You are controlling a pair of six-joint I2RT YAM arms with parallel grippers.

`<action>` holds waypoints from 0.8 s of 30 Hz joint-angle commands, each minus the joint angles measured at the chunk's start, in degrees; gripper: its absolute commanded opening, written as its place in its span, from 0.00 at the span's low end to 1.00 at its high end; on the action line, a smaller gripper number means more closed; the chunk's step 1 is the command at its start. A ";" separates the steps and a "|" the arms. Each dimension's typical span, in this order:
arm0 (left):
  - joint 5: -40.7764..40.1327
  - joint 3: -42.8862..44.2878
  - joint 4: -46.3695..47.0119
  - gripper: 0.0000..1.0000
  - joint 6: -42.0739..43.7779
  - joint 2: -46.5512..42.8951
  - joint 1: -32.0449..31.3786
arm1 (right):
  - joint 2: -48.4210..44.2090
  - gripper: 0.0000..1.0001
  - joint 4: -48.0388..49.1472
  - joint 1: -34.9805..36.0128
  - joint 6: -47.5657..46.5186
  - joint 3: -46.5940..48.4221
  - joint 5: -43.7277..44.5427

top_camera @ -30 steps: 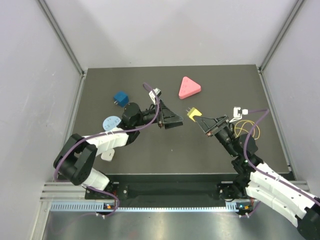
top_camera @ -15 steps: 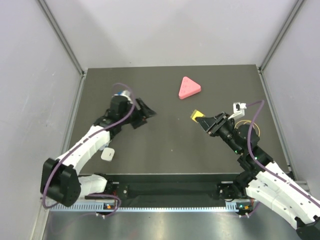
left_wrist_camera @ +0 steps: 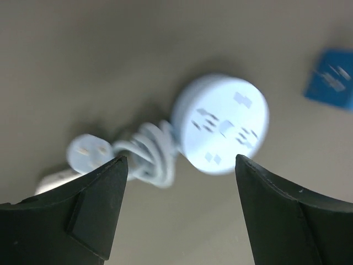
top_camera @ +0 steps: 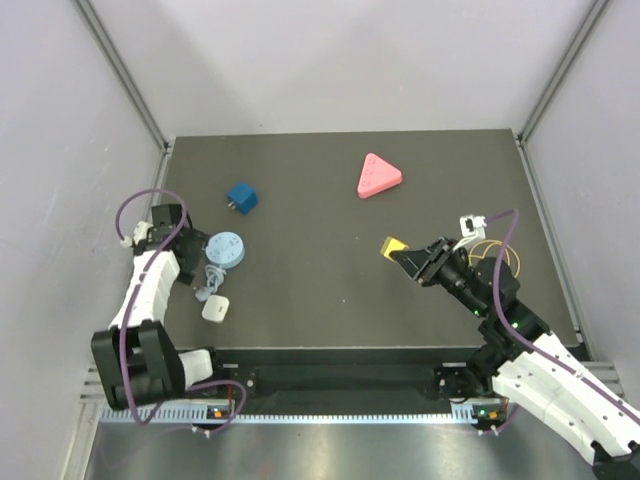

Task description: Insert the plug

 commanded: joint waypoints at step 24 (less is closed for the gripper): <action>16.18 -10.93 12.38 0.21 17.14 6.42 2.91 | 2.36 0.00 2.49 -0.59 -2.31 2.94 -3.66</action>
